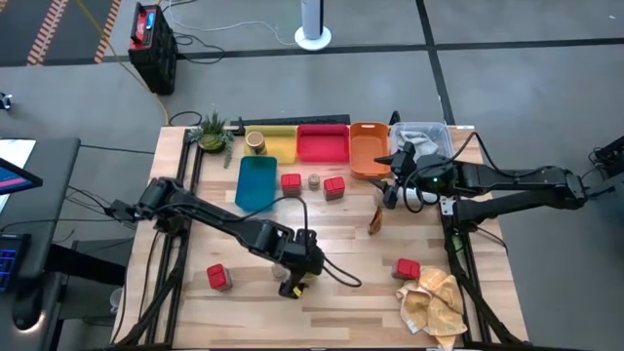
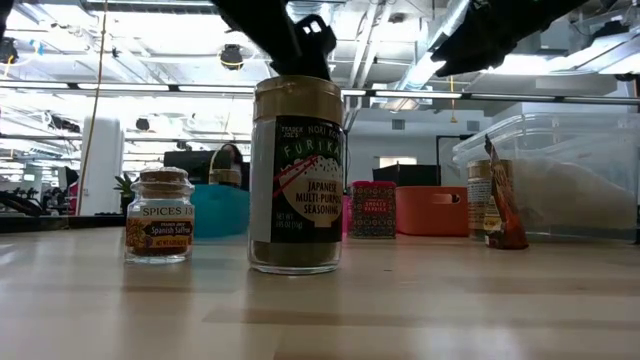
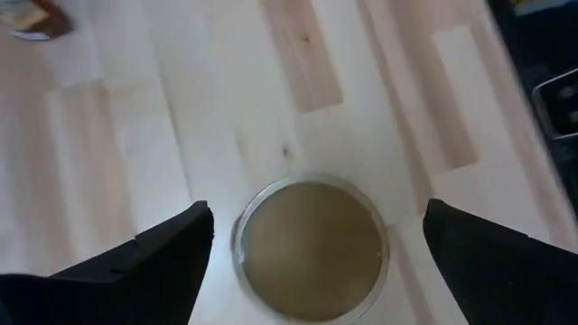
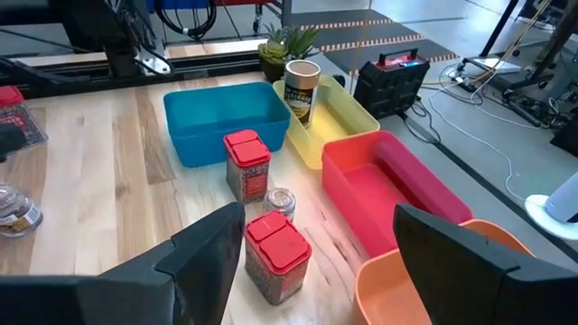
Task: Sort spices by type
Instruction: Put the bottom golden seasoning bottle into the yellow bin
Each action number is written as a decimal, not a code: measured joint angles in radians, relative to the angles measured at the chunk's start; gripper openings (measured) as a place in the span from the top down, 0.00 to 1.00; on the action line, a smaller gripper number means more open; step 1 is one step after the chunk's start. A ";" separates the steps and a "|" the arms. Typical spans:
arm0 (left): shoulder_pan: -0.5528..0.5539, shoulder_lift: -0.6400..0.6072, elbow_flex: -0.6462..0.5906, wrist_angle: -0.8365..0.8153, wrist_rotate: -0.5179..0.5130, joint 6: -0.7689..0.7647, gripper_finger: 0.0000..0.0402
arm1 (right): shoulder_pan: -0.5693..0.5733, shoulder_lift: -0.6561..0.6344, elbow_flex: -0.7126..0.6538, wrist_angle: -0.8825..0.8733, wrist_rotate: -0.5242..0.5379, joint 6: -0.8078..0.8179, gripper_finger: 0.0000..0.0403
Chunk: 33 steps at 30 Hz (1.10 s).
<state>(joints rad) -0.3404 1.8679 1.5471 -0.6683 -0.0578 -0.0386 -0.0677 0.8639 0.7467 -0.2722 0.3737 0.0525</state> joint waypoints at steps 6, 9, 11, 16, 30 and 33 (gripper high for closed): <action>-0.012 0.009 0.001 -0.011 -0.059 0.030 0.04 | 0.000 0.000 0.000 0.023 0.000 0.000 0.21; -0.019 0.039 0.000 -0.020 -0.049 0.035 0.04 | 0.001 0.000 0.000 0.023 0.000 0.000 0.21; -0.021 0.057 -0.001 -0.017 -0.039 0.049 0.04 | 0.002 0.000 0.000 0.023 0.000 0.000 0.21; -0.024 0.081 0.001 -0.006 -0.046 0.057 0.04 | 0.002 0.000 -0.001 0.022 0.000 0.000 0.21; 0.018 0.069 0.002 -0.021 -0.039 -0.002 0.33 | 0.002 0.000 -0.001 0.022 0.000 -0.003 0.21; 0.054 0.037 0.001 -0.027 -0.026 -0.016 0.33 | 0.002 0.000 -0.001 0.023 0.000 -0.003 0.21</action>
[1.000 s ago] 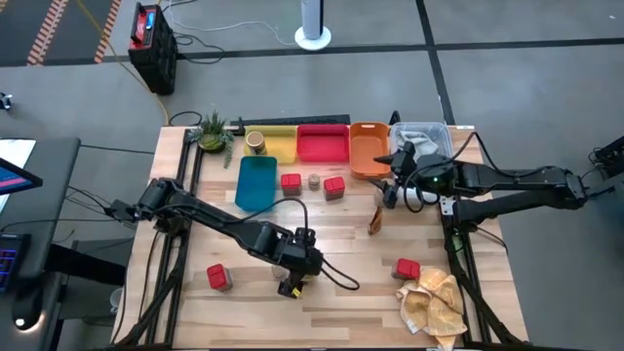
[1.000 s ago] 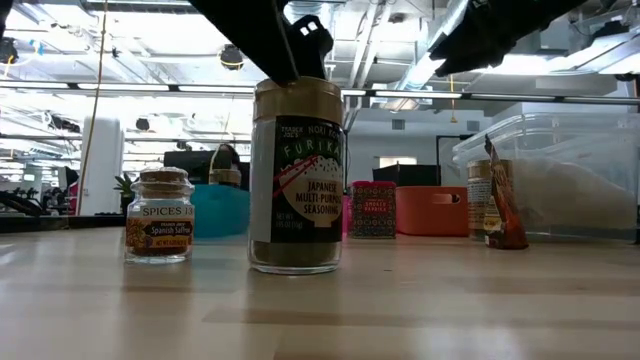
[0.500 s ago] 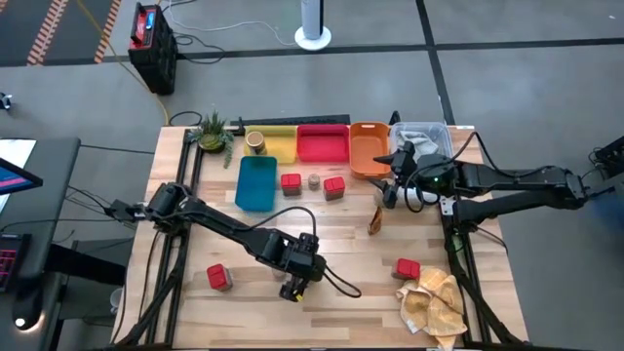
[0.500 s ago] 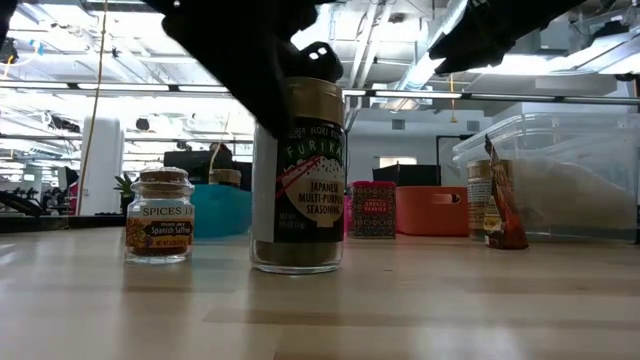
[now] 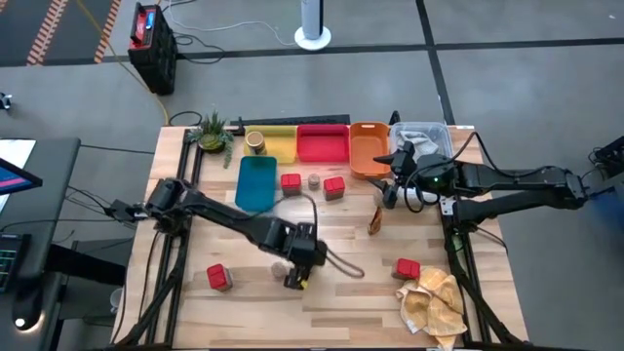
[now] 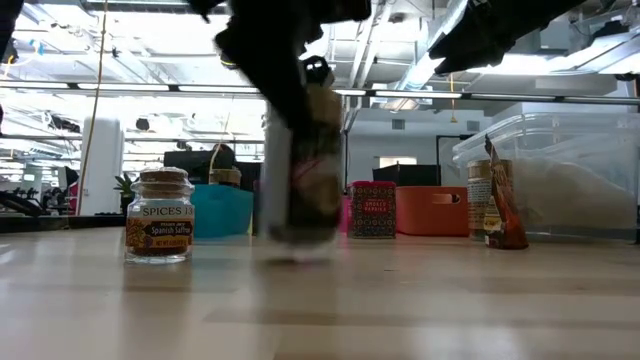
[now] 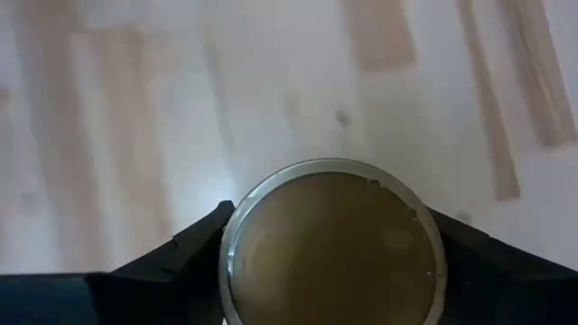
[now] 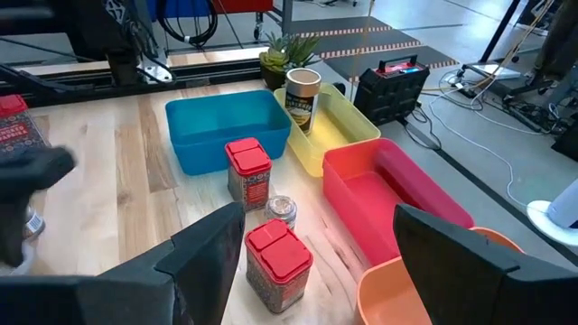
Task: Sort spices by type
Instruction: Put the bottom golden seasoning bottle into the yellow bin
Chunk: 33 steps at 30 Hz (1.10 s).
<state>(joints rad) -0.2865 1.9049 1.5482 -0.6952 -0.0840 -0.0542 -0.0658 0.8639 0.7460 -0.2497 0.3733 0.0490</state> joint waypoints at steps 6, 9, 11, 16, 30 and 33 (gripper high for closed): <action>0.102 -0.135 0.000 -0.028 -0.069 0.054 0.33 | 0.000 0.000 0.000 0.001 0.000 0.000 0.21; 0.184 -0.202 0.000 -0.033 -0.159 0.088 0.33 | 0.001 0.000 0.000 0.002 0.000 -0.005 0.21; 0.247 -0.238 0.001 -0.042 -0.219 0.106 0.33 | 0.001 0.000 0.000 0.003 0.000 -0.007 0.21; 0.458 -0.269 0.001 -0.114 -0.235 0.113 0.33 | 0.000 0.000 0.000 0.003 0.000 -0.008 0.21; 0.934 -0.206 -0.013 -0.062 -0.120 0.138 0.33 | 0.000 0.000 0.000 0.009 -0.001 -0.023 0.21; 0.982 -0.189 -0.063 -0.033 -0.097 0.135 0.33 | 0.005 0.000 0.000 0.020 -0.003 -0.023 0.21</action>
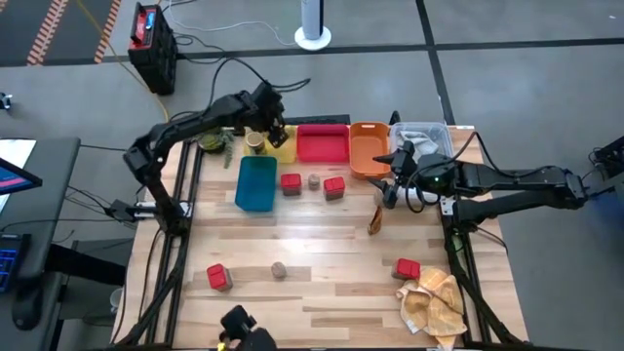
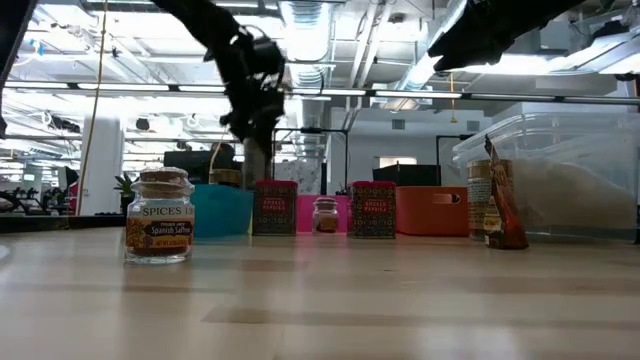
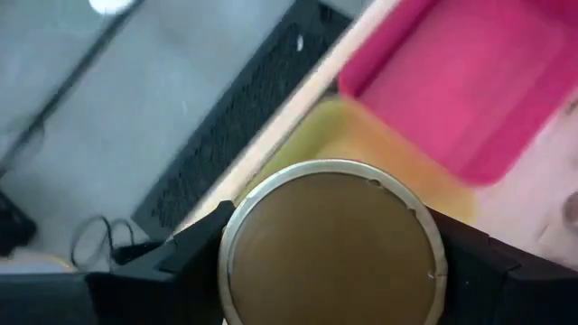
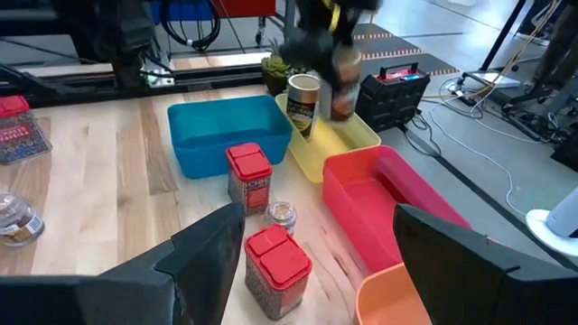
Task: Sort spices by type
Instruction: Put the bottom golden seasoning bottle into the yellow bin
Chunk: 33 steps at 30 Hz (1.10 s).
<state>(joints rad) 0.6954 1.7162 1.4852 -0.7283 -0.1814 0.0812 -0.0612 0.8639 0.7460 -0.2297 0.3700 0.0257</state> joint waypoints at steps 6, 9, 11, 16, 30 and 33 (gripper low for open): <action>0.001 0.040 -0.020 0.022 0.036 0.032 0.33 | 0.009 0.000 0.000 0.009 -0.003 -0.003 0.21; -0.004 0.056 -0.020 0.034 0.056 0.045 0.29 | 0.008 0.000 0.000 0.009 -0.003 -0.002 0.21; -0.006 0.055 -0.025 0.032 0.055 0.049 0.27 | 0.009 0.000 0.000 0.011 -0.003 -0.001 0.21; -0.009 0.054 -0.052 0.041 0.055 0.044 0.27 | 0.009 0.000 0.000 0.014 -0.003 0.000 0.21; -0.008 0.053 -0.052 0.019 0.035 0.035 0.22 | 0.009 0.000 0.000 0.014 -0.003 0.000 0.21; -0.008 0.053 -0.052 0.018 0.033 0.038 0.20 | 0.009 0.000 0.000 0.014 -0.003 0.000 0.21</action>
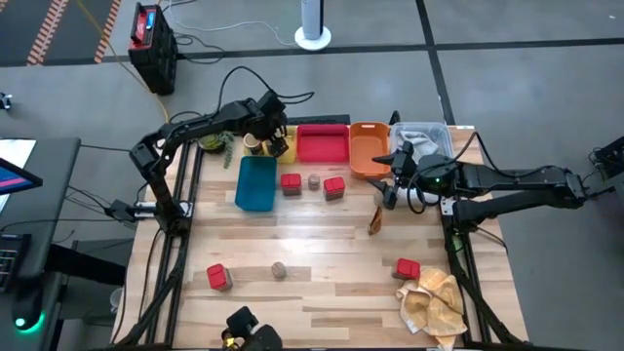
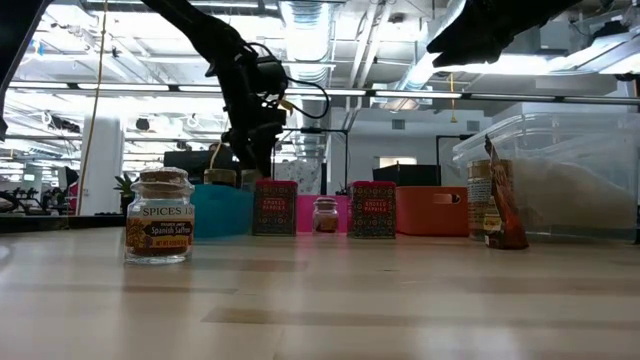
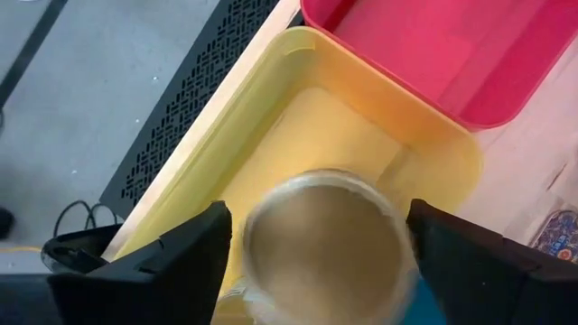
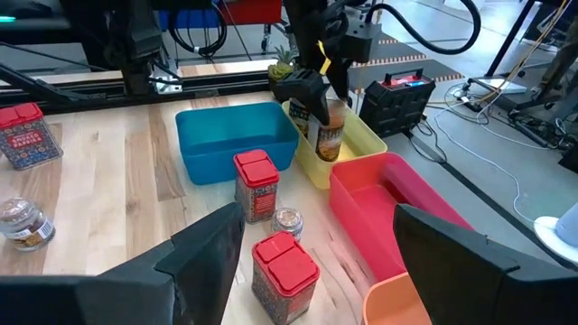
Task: Sort spices by type
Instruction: Put the bottom golden seasoning bottle into the yellow bin, then put the golden seasoning bottle into the yellow bin
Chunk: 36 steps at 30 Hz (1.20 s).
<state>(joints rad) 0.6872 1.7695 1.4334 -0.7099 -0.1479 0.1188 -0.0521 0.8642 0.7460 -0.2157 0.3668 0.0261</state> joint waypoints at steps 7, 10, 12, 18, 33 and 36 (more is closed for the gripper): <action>0.000 0.000 0.010 0.018 -0.001 0.021 0.18 | 0.000 0.000 0.000 -0.015 0.000 0.001 0.21; -0.007 -0.013 0.037 0.023 0.002 0.054 0.18 | 0.000 -0.011 0.000 -0.059 0.000 0.019 0.21; -0.023 -0.034 0.053 0.032 0.002 0.092 0.18 | 0.000 -0.019 0.000 -0.080 0.001 0.043 0.21; -0.136 -0.084 0.060 0.035 0.008 0.195 0.18 | 0.000 -0.002 0.001 -0.082 0.001 0.059 0.21; -0.467 -0.091 0.054 -0.012 0.012 0.113 0.19 | 0.000 0.005 0.001 -0.076 0.004 0.086 0.21; -0.505 -0.091 0.054 -0.019 0.010 0.083 0.19 | 0.001 0.006 0.001 -0.149 0.009 0.130 0.21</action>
<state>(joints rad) 0.1827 1.6787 1.4876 -0.7287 -0.1383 0.2022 -0.0513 0.8704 0.7467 -0.3643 0.3762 0.1561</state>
